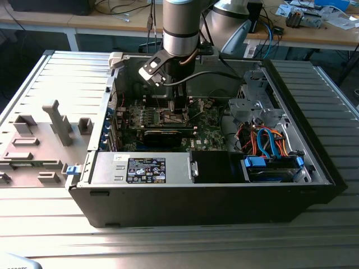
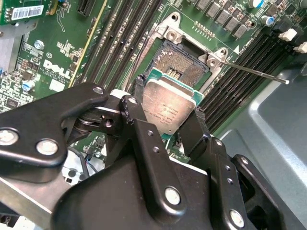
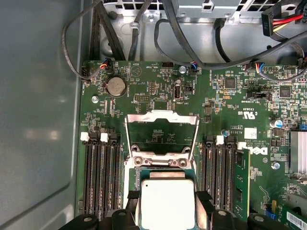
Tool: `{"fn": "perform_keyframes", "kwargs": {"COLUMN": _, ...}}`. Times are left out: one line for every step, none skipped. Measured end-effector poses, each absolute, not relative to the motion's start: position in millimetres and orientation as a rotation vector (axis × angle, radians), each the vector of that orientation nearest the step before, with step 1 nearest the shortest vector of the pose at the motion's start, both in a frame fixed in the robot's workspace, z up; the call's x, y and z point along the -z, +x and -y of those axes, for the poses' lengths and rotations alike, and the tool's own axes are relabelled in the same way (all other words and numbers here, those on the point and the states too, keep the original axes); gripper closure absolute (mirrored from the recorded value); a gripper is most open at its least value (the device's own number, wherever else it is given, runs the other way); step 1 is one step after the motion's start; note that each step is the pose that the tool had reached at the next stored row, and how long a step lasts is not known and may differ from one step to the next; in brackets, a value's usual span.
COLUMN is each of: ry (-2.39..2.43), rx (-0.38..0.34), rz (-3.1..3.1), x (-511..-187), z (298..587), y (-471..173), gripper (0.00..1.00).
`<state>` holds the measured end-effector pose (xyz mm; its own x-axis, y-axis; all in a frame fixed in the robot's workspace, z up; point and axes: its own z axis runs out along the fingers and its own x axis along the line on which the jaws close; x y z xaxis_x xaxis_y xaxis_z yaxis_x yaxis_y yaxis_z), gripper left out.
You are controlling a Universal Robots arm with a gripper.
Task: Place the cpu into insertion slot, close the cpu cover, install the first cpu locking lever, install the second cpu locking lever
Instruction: 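Place the cpu into insertion slot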
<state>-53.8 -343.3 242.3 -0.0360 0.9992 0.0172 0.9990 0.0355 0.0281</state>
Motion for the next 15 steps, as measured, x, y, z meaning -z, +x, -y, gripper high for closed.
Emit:
{"fn": "perform_keyframes", "kwargs": {"ry": 2.176, "rx": -0.050, "rz": -2.255, "x": -242.3, "z": 343.3, "y": -53.9, "gripper": 0.46}}
{"fn": "perform_keyframes", "kwargs": {"ry": 2.176, "rx": -0.050, "rz": -2.255, "x": -242.3, "z": 343.3, "y": -54.2, "gripper": 0.46}}
{"fn": "perform_keyframes", "kwargs": {"ry": 2.176, "rx": -0.050, "rz": -2.255, "x": -242.3, "z": 343.3, "y": -54.5, "gripper": 0.46}}
{"fn": "perform_keyframes", "kwargs": {"ry": 2.176, "rx": -0.050, "rz": -2.255, "x": -242.3, "z": 343.3, "y": -54.6, "gripper": 0.46}}
{"fn": "perform_keyframes", "kwargs": {"ry": 2.176, "rx": -0.050, "rz": -2.255, "x": -242.3, "z": 343.3, "y": -54.7, "gripper": 0.46}}
{"fn": "perform_keyframes", "kwargs": {"ry": 2.176, "rx": -0.050, "rz": -2.255, "x": -242.3, "z": 343.3, "y": -55.0, "gripper": 0.46}}
{"fn": "perform_keyframes", "kwargs": {"ry": 2.176, "rx": -0.050, "rz": -2.255, "x": -242.3, "z": 343.2, "y": -55.3, "gripper": 0.46}}
{"fn": "perform_keyframes", "kwargs": {"ry": 2.176, "rx": -0.050, "rz": -2.255, "x": -242.3, "z": 343.2, "y": -55.5, "gripper": 0.46}}
{"fn": "perform_keyframes", "kwargs": {"ry": 2.176, "rx": -0.050, "rz": -2.255, "x": -242.3, "z": 343.2, "y": -55.7, "gripper": 0.46}}
{"fn": "perform_keyframes", "kwargs": {"ry": 2.176, "rx": -0.050, "rz": -2.255, "x": -242.3, "z": 343.2, "y": -55.9, "gripper": 0.46}}
{"fn": "perform_keyframes", "kwargs": {"ry": 2.176, "rx": -0.050, "rz": -2.255, "x": -242.3, "z": 343.1, "y": -56.0, "gripper": 0.46}}
{"fn": "perform_keyframes", "kwargs": {"ry": 2.176, "rx": -0.050, "rz": -2.255, "x": -242.3, "z": 343.1, "y": -56.1, "gripper": 0.46}}
{"fn": "perform_keyframes", "kwargs": {"ry": 2.176, "rx": -0.050, "rz": -2.255, "x": -242.4, "z": 343.1, "y": -56.4, "gripper": 0.46}}
{"fn": "perform_keyframes", "kwargs": {"ry": 2.176, "rx": -0.050, "rz": -2.255, "x": -242.3, "z": 343.0, "y": -56.6, "gripper": 0.46}}
{"fn": "perform_keyframes", "kwargs": {"ry": 2.176, "rx": -0.050, "rz": -2.255, "x": -242.4, "z": 343.0, "y": -56.7, "gripper": 0.46}}
